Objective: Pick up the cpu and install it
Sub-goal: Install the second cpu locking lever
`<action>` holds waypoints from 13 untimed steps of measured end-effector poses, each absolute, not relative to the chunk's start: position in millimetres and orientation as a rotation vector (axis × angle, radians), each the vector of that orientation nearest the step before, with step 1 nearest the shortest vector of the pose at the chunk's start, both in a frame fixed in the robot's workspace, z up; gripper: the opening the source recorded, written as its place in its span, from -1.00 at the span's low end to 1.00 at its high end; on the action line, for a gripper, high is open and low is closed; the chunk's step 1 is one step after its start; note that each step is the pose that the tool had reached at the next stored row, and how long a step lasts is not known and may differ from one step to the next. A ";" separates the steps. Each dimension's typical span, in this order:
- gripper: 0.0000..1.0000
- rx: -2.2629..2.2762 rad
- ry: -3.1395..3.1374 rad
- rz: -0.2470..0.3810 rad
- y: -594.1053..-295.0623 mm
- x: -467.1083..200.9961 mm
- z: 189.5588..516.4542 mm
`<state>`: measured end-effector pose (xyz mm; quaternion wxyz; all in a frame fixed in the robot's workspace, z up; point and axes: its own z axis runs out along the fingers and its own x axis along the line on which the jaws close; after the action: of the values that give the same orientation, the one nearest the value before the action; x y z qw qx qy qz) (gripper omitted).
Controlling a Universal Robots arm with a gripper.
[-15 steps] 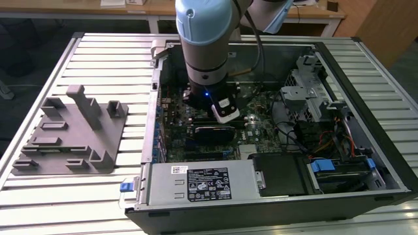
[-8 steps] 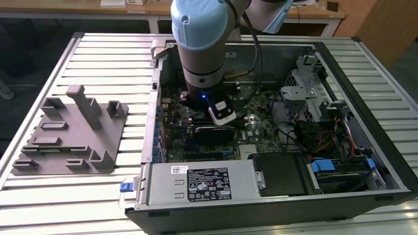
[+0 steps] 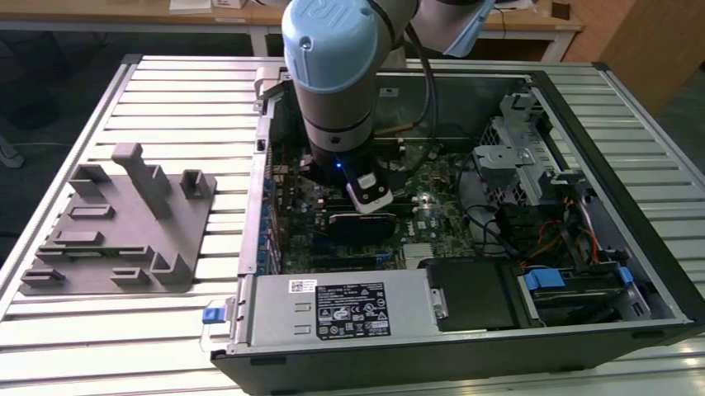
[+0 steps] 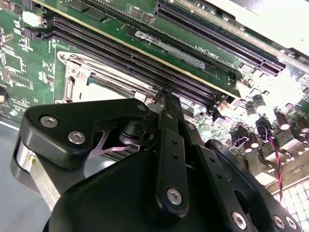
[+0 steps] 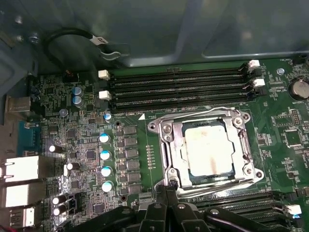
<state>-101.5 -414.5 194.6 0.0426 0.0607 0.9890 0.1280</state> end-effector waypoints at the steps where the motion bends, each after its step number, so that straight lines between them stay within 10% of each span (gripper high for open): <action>1: -0.79 0.186 3.025 0.394 -414.5 -101.4 194.2; 13: -0.79 0.183 3.025 0.406 -413.8 -107.4 189.1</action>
<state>-107.4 -413.8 189.1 0.0422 0.0598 0.9885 0.1326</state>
